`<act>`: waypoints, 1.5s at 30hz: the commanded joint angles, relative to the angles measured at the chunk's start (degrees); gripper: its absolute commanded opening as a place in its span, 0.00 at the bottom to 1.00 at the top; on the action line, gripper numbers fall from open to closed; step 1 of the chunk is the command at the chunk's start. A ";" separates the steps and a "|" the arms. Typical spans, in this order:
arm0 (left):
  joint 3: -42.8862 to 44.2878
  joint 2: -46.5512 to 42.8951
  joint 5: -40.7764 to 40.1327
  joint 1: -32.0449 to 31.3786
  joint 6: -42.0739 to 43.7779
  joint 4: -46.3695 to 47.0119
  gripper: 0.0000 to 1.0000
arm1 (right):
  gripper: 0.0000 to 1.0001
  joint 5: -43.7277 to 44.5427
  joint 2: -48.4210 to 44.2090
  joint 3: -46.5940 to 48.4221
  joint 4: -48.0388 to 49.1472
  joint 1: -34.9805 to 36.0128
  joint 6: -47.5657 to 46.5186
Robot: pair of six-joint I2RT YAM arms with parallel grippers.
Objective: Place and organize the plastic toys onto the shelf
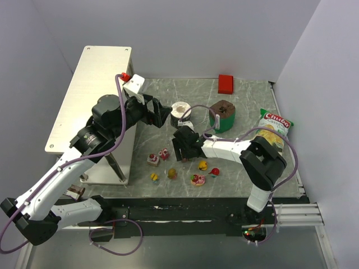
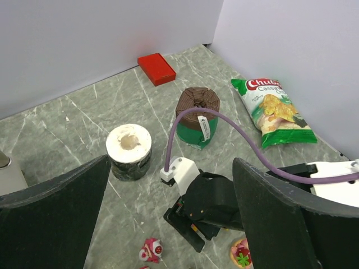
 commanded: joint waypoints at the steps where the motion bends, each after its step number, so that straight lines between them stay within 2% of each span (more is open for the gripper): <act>1: 2.16 -0.52 0.14 0.22 1.23 0.99 0.96 | 0.83 1.09 1.09 0.20 1.30 -0.42 -0.40; 3: 2.16 -0.52 0.15 0.22 1.15 0.81 0.96 | 0.83 1.18 1.09 -0.07 1.74 -0.60 -0.31; 6: 2.16 -0.61 0.06 0.13 1.23 0.81 0.96 | 0.77 1.01 1.00 -0.59 2.44 -0.68 -0.23; 12: 2.33 -0.96 -0.29 0.13 0.97 0.81 0.96 | 0.58 0.22 0.82 -1.04 3.06 -0.68 -0.05; 13: 2.25 -0.96 -0.47 0.13 0.80 0.81 0.96 | 0.51 0.21 0.74 -1.04 3.06 -0.68 -0.05; 16: 2.51 -1.40 -0.56 0.13 -0.08 0.20 0.96 | 0.39 0.21 -0.05 -1.03 2.71 -0.60 0.12; 19: 2.95 -2.45 -2.12 0.13 -1.66 -1.12 0.95 | 0.34 0.83 -2.25 -0.86 1.57 -0.42 1.00; 26: 3.30 -8.94 -6.87 0.13 -4.65 -4.72 0.95 | 0.31 1.09 -7.78 4.40 -4.05 2.82 1.97; 31: 4.18 -12.82 -9.95 0.13 -4.92 -7.01 0.95 | 0.30 1.62 -6.83 12.47 -6.26 7.30 1.36; 38: 5.76 -17.30 -16.72 0.13 -4.74 -11.48 0.96 | 0.30 1.45 2.73 26.37 -6.44 14.16 -1.63; 42: 7.08 -18.97 -16.11 0.13 -5.18 -13.16 0.96 | 0.30 0.48 8.99 35.94 -6.00 17.15 -4.27; 45: 7.96 -19.85 -15.24 0.13 -6.32 -14.91 0.96 | 0.30 -2.23 12.68 39.47 -3.98 18.21 -5.50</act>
